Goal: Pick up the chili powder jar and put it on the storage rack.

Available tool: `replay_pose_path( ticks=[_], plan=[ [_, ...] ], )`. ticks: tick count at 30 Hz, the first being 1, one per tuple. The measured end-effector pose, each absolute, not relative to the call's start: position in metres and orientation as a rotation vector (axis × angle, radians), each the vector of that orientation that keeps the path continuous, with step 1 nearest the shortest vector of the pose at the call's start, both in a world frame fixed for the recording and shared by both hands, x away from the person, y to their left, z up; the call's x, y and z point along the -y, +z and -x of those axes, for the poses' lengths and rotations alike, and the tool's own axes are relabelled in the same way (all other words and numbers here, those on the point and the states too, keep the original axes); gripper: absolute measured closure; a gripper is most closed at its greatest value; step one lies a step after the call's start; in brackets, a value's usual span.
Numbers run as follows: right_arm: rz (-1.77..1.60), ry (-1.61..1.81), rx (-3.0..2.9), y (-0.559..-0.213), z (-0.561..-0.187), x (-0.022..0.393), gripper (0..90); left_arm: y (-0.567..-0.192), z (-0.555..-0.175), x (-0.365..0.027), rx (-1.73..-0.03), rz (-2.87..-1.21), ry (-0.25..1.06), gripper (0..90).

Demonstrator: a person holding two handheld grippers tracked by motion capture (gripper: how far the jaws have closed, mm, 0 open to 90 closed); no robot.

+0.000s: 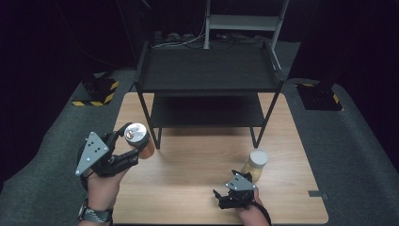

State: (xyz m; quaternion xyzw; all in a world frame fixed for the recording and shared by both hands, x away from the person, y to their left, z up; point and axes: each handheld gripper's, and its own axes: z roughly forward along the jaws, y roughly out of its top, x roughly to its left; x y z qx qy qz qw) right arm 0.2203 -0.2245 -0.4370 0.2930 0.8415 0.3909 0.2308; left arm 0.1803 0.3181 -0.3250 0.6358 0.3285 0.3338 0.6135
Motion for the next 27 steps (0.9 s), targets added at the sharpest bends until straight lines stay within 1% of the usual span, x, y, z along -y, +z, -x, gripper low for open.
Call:
replay_pose_path(
  ticks=[16, 27],
  plan=[
    [-0.807, 1.075, -2.316, -0.437, -0.221, 0.225, 0.2, -0.295, -0.198, -0.308, -0.716, -1.447, 0.797, 35.0],
    [-0.809, 1.079, -2.318, -0.437, -0.221, 0.225, 0.2, -0.280, -0.213, -0.300, -0.712, -1.427, 0.789, 35.0]
  ],
)
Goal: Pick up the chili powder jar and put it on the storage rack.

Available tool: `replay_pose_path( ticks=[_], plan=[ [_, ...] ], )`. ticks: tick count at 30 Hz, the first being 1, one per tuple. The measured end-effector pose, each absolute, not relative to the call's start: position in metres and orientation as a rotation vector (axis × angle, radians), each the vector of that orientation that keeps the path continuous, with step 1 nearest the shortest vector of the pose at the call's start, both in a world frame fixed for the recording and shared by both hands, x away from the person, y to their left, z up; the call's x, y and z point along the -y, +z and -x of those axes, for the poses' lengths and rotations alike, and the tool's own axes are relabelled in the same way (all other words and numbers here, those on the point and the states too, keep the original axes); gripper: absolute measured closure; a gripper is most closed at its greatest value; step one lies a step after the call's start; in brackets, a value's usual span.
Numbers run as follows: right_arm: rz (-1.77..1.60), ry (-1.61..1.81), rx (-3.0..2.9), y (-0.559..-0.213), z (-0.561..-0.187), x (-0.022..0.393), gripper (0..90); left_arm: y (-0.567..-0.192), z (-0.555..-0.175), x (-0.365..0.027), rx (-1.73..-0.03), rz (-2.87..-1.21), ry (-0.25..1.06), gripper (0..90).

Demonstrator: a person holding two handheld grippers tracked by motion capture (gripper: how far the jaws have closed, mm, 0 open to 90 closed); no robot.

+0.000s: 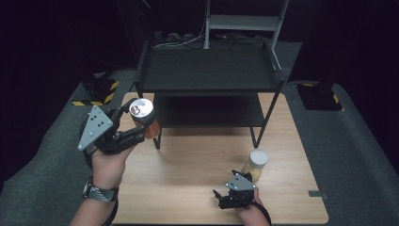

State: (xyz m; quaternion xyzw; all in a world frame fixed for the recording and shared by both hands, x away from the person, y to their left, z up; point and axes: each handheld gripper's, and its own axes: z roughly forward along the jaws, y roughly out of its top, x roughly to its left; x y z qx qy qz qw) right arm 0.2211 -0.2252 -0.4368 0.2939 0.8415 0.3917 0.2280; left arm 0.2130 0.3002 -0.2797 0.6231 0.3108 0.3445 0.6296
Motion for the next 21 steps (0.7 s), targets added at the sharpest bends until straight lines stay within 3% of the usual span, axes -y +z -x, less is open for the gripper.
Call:
replay_pose_path(
  ticks=[21],
  plan=[
    [-0.801, 1.086, -2.314, -0.438, -0.221, 0.226, 0.2, -0.244, -0.244, -0.274, -0.694, -1.386, 0.794, 35.1]
  ],
)
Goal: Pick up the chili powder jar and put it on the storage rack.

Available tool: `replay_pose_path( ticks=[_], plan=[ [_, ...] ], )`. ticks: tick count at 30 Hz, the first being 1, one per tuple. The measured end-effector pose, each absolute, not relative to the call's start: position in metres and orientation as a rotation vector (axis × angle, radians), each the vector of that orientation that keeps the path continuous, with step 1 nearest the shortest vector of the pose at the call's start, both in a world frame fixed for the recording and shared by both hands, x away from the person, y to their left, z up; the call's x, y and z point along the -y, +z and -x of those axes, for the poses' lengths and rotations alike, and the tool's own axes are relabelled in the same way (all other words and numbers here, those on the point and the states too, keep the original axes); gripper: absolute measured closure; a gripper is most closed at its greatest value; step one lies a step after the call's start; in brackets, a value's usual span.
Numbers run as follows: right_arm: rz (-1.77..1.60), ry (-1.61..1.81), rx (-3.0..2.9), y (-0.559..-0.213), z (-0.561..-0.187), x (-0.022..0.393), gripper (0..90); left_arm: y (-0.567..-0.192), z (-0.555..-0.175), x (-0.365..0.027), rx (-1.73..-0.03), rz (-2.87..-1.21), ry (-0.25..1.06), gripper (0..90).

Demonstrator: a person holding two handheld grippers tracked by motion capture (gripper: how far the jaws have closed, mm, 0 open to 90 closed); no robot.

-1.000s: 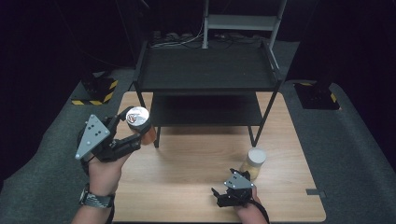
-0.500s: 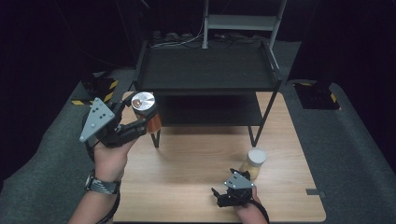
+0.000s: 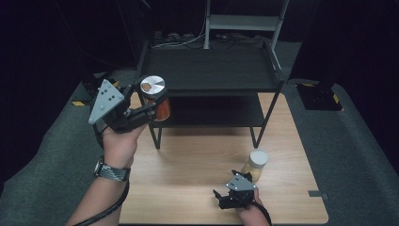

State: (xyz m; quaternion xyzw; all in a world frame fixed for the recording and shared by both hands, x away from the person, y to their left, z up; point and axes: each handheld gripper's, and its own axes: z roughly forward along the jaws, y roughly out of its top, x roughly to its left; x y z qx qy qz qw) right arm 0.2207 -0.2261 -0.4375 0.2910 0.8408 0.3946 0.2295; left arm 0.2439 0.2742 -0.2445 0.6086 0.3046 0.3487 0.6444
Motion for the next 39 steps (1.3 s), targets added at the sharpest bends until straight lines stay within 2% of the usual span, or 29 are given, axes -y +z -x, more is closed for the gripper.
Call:
replay_pose_path(
  ticks=[39],
  plan=[
    [-0.812, 1.103, -2.312, -0.438, -0.222, 0.229, 0.2, -0.228, -0.311, -0.230, -0.720, -1.339, 0.856, 35.0]
  ],
)
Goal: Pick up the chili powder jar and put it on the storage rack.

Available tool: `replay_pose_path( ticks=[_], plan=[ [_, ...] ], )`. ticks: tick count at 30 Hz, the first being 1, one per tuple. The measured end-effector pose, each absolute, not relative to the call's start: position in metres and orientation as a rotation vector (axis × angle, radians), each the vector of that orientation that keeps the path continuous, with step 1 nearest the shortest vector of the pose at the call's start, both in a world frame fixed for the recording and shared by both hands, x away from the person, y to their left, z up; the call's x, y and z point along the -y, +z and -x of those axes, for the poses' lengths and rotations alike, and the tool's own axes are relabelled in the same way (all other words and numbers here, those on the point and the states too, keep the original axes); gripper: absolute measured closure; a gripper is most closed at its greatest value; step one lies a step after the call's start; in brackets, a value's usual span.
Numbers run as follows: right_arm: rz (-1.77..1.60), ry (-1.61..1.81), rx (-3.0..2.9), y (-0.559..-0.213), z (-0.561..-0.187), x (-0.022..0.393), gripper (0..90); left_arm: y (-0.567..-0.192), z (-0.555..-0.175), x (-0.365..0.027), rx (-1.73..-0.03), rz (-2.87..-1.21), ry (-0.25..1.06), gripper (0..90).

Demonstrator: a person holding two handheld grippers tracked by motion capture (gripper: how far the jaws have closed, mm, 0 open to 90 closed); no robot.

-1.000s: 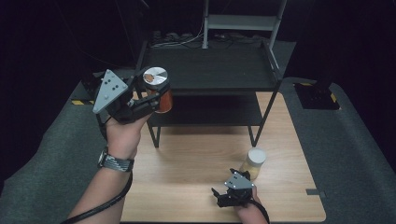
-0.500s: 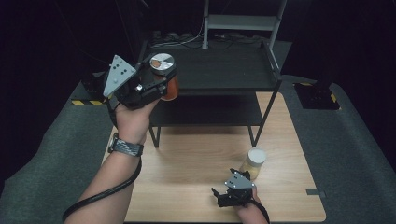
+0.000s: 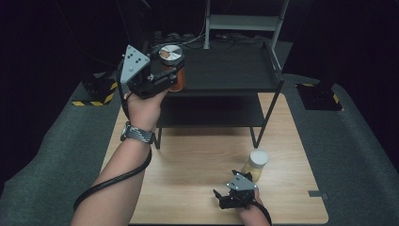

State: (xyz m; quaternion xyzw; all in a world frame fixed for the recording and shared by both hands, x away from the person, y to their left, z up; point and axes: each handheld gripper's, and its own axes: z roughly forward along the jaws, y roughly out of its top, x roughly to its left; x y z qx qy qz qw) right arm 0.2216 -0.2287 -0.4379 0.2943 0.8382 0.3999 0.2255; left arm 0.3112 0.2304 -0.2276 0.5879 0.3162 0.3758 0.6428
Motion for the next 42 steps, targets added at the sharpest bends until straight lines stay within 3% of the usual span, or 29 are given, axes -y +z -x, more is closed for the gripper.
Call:
replay_pose_path(
  ticks=[42],
  plan=[
    [-0.821, 1.118, -2.313, -0.438, -0.223, 0.231, 0.2, -0.227, -0.349, -0.201, -0.797, -1.371, 0.873, 35.0]
  ],
)
